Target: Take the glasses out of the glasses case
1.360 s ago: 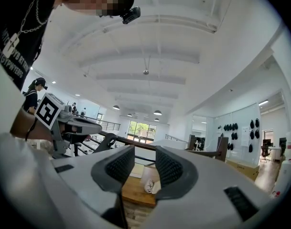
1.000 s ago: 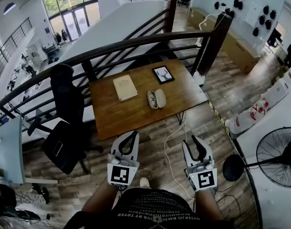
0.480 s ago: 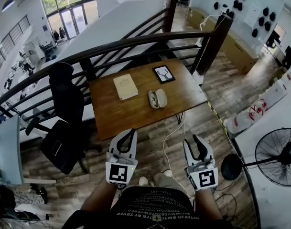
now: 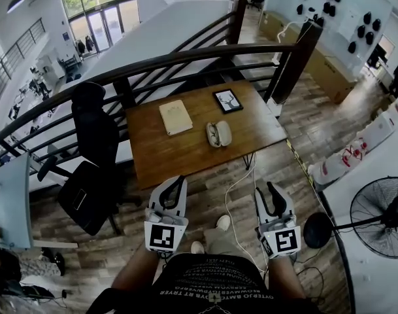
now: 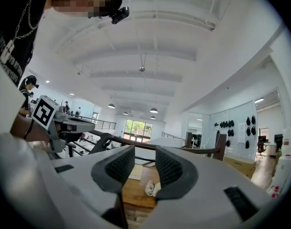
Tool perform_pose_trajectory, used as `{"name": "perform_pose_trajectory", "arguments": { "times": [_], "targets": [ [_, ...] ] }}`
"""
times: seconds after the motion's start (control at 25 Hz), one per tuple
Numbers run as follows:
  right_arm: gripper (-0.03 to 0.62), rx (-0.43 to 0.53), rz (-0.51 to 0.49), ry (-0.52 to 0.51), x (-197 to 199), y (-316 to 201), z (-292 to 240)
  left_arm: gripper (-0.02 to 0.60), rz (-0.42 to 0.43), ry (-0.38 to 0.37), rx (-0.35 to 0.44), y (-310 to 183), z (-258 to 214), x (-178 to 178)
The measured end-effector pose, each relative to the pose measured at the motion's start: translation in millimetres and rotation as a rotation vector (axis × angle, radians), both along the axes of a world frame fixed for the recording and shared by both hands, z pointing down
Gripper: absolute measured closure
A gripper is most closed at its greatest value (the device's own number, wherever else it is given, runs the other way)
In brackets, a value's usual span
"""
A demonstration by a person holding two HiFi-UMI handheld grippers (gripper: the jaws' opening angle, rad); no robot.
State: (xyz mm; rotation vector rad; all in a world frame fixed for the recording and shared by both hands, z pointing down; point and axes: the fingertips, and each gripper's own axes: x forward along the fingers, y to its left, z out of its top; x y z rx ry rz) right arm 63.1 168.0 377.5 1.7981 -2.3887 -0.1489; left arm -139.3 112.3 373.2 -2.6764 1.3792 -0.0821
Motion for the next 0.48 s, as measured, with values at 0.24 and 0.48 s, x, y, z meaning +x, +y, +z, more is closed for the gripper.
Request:
{"name": "perform_pose_trajectory", "arguments": {
  "times": [0.24, 0.48],
  "targets": [
    [0.474, 0.010, 0.005, -0.007, 5.5, -4.0, 3.8, 0.552, 0.006, -0.012, -0.007, -6.7, 6.8, 9.1],
    [0.476, -0.017, 0.002, -0.022, 15.7, -18.1, 13.9, 0.552, 0.015, -0.012, -0.023, -17.7, 14.7, 23.5]
  ]
}}
